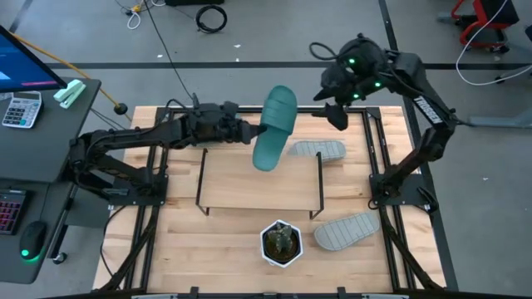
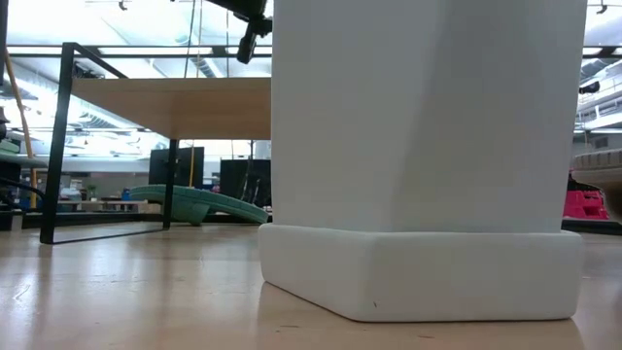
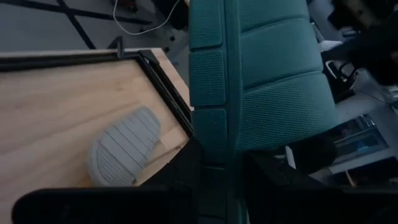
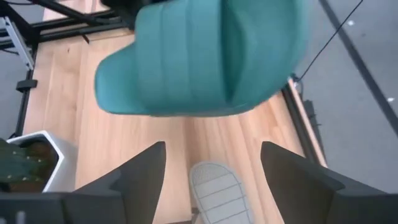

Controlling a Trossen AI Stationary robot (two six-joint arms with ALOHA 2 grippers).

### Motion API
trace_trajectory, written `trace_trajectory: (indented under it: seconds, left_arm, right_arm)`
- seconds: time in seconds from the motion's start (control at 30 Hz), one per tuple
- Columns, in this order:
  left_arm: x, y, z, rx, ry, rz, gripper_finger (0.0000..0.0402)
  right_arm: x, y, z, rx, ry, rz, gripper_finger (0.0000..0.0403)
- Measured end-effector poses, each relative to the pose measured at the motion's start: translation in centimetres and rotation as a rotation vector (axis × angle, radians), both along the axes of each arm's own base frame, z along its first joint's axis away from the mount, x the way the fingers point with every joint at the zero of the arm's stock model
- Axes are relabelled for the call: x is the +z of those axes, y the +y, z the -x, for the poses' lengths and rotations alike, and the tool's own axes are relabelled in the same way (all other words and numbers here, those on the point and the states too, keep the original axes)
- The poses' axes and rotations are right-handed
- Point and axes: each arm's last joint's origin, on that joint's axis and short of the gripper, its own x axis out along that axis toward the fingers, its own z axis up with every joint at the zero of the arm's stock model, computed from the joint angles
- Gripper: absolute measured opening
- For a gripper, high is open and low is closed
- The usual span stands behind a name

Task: Pick and place slides into the shelf
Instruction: Put the right green slide on the shelf

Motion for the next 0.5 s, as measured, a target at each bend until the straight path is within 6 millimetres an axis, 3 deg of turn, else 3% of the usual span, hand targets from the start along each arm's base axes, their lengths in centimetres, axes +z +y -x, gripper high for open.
trace_trajectory:
  seconds: [0.3, 0.5]
  left_arm:
    - [0.0, -3.1, -1.3, 0.048, 0.026, 0.037, 0.0086]
    - [5.0, -4.0, -4.0, -0.010, 0.137, -0.076, 0.0086]
  right_arm:
    - [1.2, 1.6, 3.0, -0.003, -0.007, 0.011, 0.0263]
    - [1.4, 2.2, 4.0, 0.007, 0.009, 0.012, 0.0262]
